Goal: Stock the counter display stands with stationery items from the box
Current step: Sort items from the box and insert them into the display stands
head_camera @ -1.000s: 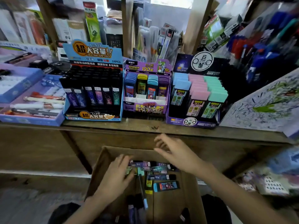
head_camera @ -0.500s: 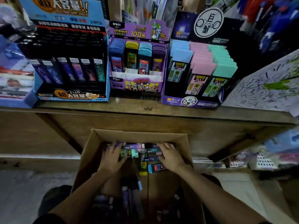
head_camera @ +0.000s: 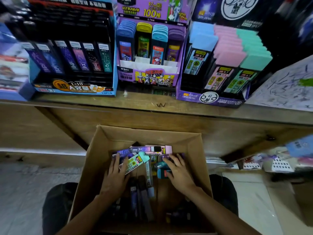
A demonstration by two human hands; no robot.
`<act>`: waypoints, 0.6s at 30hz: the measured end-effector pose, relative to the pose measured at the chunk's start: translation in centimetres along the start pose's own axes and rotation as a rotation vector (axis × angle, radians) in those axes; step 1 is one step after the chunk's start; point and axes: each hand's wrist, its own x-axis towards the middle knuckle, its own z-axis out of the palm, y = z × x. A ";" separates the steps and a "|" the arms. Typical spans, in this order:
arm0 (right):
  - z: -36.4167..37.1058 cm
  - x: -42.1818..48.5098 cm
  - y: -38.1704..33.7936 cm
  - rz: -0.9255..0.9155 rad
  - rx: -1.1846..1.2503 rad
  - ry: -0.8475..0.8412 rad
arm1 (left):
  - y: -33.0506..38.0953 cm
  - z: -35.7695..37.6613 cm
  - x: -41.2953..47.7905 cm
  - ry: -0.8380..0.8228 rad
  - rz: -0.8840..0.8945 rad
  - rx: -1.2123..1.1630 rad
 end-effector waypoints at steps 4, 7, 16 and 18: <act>0.8 -1.4 0.0 -0.052 -0.061 -0.035 | 0.5 -0.6 -1.1 -0.030 0.016 -0.014; 0.5 -1.5 0.1 -0.066 -0.086 -0.045 | 0.9 -1.3 -1.2 0.034 -0.015 -0.089; -1.2 -0.2 -0.7 0.106 -0.046 -0.163 | 2.6 -2.0 1.1 0.004 -0.178 -0.406; -1.3 0.0 -0.7 0.115 -0.061 -0.206 | 2.8 -2.2 1.4 -0.041 -0.199 -0.371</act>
